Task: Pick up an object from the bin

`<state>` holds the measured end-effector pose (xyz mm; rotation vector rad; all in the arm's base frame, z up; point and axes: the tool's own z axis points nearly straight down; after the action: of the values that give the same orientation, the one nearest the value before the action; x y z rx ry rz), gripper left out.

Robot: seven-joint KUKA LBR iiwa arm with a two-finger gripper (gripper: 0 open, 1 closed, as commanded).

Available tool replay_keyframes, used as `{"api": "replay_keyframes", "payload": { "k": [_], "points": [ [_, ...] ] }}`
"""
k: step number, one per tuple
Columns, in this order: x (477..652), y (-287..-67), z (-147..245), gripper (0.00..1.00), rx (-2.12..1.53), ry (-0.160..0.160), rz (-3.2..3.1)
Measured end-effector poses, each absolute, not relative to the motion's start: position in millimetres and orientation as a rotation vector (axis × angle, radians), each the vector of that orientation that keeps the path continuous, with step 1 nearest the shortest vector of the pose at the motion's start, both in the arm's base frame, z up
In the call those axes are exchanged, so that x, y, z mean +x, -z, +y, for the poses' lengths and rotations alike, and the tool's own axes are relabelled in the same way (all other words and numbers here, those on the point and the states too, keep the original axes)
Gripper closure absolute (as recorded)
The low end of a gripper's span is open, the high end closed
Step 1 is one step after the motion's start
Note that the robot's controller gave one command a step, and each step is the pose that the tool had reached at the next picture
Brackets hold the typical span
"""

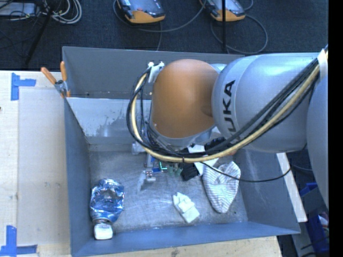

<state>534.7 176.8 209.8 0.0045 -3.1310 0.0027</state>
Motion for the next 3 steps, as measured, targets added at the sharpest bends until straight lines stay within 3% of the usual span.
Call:
{"api": "replay_keyframes", "payload": {
  "k": [1, 2, 3],
  "points": [
    [536.6, -214, 176, 0.00, -0.001, 0.000, -3.139],
    [544.0, -176, 193, 0.00, 0.009, 0.002, -3.148],
    [558.0, -125, 205, 0.00, 0.239, -0.001, -3.132]
  ]
}}
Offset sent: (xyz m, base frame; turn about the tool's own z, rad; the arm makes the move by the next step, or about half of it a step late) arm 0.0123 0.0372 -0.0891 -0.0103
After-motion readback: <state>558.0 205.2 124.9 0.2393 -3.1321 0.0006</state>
